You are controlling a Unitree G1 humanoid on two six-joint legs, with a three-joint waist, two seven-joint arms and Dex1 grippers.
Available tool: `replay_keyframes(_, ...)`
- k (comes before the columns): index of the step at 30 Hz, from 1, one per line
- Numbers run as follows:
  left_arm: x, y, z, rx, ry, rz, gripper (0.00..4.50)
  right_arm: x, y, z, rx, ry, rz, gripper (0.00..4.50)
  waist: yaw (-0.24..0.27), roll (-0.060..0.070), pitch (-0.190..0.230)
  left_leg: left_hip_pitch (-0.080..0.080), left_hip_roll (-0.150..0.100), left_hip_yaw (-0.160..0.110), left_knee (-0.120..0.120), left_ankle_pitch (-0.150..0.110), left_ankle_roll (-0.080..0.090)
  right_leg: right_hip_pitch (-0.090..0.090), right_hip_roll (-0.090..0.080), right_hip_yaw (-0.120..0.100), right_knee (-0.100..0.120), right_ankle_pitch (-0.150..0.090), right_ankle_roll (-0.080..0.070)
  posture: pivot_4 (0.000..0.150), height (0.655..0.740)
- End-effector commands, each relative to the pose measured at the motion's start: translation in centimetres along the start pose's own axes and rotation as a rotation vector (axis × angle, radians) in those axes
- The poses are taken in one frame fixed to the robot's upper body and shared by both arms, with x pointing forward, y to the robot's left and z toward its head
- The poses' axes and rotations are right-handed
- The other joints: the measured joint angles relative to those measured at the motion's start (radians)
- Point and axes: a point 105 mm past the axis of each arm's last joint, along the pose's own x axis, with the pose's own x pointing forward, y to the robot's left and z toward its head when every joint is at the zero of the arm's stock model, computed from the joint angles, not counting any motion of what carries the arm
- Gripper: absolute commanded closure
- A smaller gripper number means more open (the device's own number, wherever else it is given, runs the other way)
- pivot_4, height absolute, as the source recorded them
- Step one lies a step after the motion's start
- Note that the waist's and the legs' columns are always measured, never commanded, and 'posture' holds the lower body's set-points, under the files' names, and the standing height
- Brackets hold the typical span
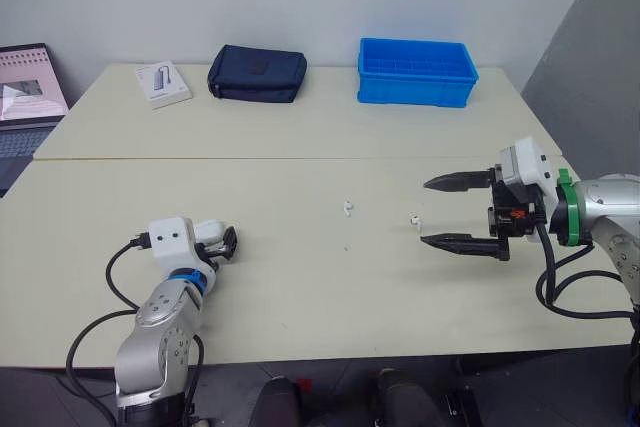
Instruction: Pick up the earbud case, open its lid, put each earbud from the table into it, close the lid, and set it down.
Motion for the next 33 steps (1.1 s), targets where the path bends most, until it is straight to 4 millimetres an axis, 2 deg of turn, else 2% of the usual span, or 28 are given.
replay_keyframes(1, 0.7, 0.0, -0.9, -0.006, 0.040, 0.008, 0.00, 0.3, 0.1, 1.1, -0.051, -0.016, 0.041, 0.02, 0.000, 0.001, 0.000, 0.000, 0.000, 0.000, 0.000, 0.000, 0.000, 0.000, 0.000, 0.000, 0.000, 0.000, 0.000, 0.150, 0.7391)
replay_keyframes(4, 0.8, 0.3, -1.3, -0.014, 0.061, 0.028, 0.00, 0.5, 0.1, 1.1, -0.060, -0.013, 0.056, 0.02, 0.001, 0.001, 0.000, 0.000, 0.000, 0.000, 0.000, 0.000, 0.000, 0.000, 0.000, 0.000, 0.001, 0.000, 0.000, 0.150, 0.7391)
replay_keyframes(9, 0.4, 0.8, -2.3, -0.011, 0.104, 0.059, 1.50, 0.4, 0.2, 1.3, -0.068, -0.014, 0.059, 0.00, 0.000, 0.001, 0.000, 0.000, 0.000, 0.000, 0.000, 0.000, 0.000, 0.000, 0.000, 0.000, 0.000, 0.000, 0.000, 0.150, 0.7391)
replay_keyframes(10, 0.2, 0.9, -2.5, -0.014, 0.113, 0.064, 1.61, 0.4, 0.2, 1.3, -0.070, -0.015, 0.056, 0.00, 0.000, 0.001, 0.000, 0.000, 0.000, 0.000, 0.000, 0.000, 0.000, 0.000, 0.000, 0.001, 0.000, 0.000, 0.000, 0.150, 0.7391)
replay_keyframes(14, -0.5, 1.3, -2.9, -0.004, 0.128, 0.068, 1.61, 0.2, 0.1, 1.4, -0.074, -0.013, 0.043, 0.00, -0.001, 0.001, 0.000, 0.000, 0.000, 0.001, 0.000, 0.000, 0.000, 0.000, 0.000, 0.001, -0.001, 0.000, 0.000, 0.150, 0.7391)
replay_keyframes(17, -0.8, 0.3, -2.0, 0.076, 0.085, -0.044, 1.61, 0.0, -0.1, 1.5, -0.071, -0.009, 0.017, 0.00, -0.006, 0.002, -0.001, 0.000, 0.000, 0.001, -0.001, 0.000, 0.000, 0.000, 0.000, 0.002, -0.002, 0.000, 0.000, 0.150, 0.7391)
replay_keyframes(22, -1.7, -5.2, -0.4, 0.390, -0.049, -0.507, 1.61, -0.6, -0.1, 1.4, 0.018, -0.039, -0.045, 0.00, 0.005, 0.002, -0.001, -0.002, 0.000, 0.001, -0.002, 0.000, 0.000, -0.002, 0.000, 0.000, -0.003, -0.001, -0.001, 0.150, 0.7391)
replay_keyframes(27, -5.0, -11.6, 0.5, 0.482, -0.230, -1.001, 1.61, 0.0, 1.1, 0.8, 0.182, -0.068, -0.107, 0.00, 0.027, 0.001, -0.001, -0.006, 0.000, 0.003, -0.002, 0.000, 0.000, -0.003, -0.002, 0.001, -0.007, -0.001, -0.002, 0.150, 0.7391)
replay_keyframes(30, -5.5, -13.8, 0.6, 0.584, -0.340, -1.142, 1.61, 1.3, 2.3, -1.0, 0.336, 0.014, -0.141, 0.00, 0.027, 0.001, -0.001, -0.006, 0.001, 0.003, -0.002, 0.000, 0.000, -0.003, -0.002, 0.001, -0.009, 0.001, -0.003, 0.150, 0.7391)
replay_keyframes(33, -5.7, -15.4, 1.1, 0.632, -0.453, -1.231, 1.61, 3.0, 3.5, -2.1, 0.529, 0.020, -0.115, 0.00, 0.024, 0.001, -0.001, -0.005, 0.001, 0.003, -0.002, -0.001, 0.000, -0.003, -0.001, 0.001, -0.008, 0.002, -0.001, 0.150, 0.7391)
